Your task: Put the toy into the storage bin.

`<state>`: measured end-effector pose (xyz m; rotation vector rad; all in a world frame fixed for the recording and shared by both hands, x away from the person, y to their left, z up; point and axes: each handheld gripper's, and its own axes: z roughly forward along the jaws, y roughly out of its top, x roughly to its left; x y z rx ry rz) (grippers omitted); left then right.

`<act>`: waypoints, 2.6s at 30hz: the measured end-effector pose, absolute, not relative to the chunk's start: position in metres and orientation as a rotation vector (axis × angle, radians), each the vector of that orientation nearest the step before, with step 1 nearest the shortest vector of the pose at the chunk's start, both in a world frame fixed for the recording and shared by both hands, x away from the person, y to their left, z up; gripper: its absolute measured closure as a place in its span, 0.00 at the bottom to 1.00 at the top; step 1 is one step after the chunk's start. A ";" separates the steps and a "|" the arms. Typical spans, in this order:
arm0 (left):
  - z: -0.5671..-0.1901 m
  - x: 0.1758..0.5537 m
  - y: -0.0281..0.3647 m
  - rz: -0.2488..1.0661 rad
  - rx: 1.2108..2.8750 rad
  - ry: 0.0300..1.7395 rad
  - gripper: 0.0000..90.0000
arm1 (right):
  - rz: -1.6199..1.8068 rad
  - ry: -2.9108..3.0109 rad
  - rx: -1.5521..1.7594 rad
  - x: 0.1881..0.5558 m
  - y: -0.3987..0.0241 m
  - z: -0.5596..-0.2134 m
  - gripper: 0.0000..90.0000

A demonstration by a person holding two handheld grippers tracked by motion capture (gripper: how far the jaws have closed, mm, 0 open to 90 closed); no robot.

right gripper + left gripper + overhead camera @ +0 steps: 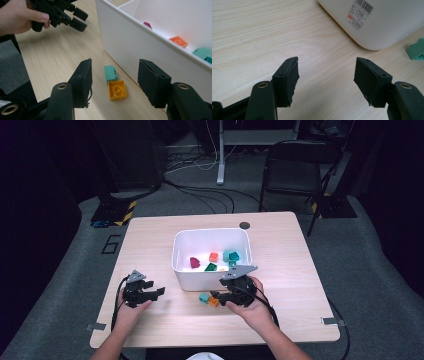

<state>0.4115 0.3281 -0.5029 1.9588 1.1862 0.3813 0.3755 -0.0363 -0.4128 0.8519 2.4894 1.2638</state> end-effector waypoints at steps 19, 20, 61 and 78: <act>-0.503 0.411 0.328 0.378 1.965 1.185 0.40 | 1.135 2.545 0.892 0.380 -0.025 -0.466 0.58; -0.503 0.412 0.328 0.377 1.964 1.184 0.40 | 1.126 2.551 0.888 0.380 -0.024 -0.468 0.58; -0.504 0.412 0.327 0.382 1.954 1.186 0.40 | 0.971 2.627 0.887 0.397 -0.007 -0.508 0.64; -0.503 0.411 0.328 0.376 1.966 1.185 0.40 | 1.062 2.658 0.826 0.378 -0.013 -0.466 0.65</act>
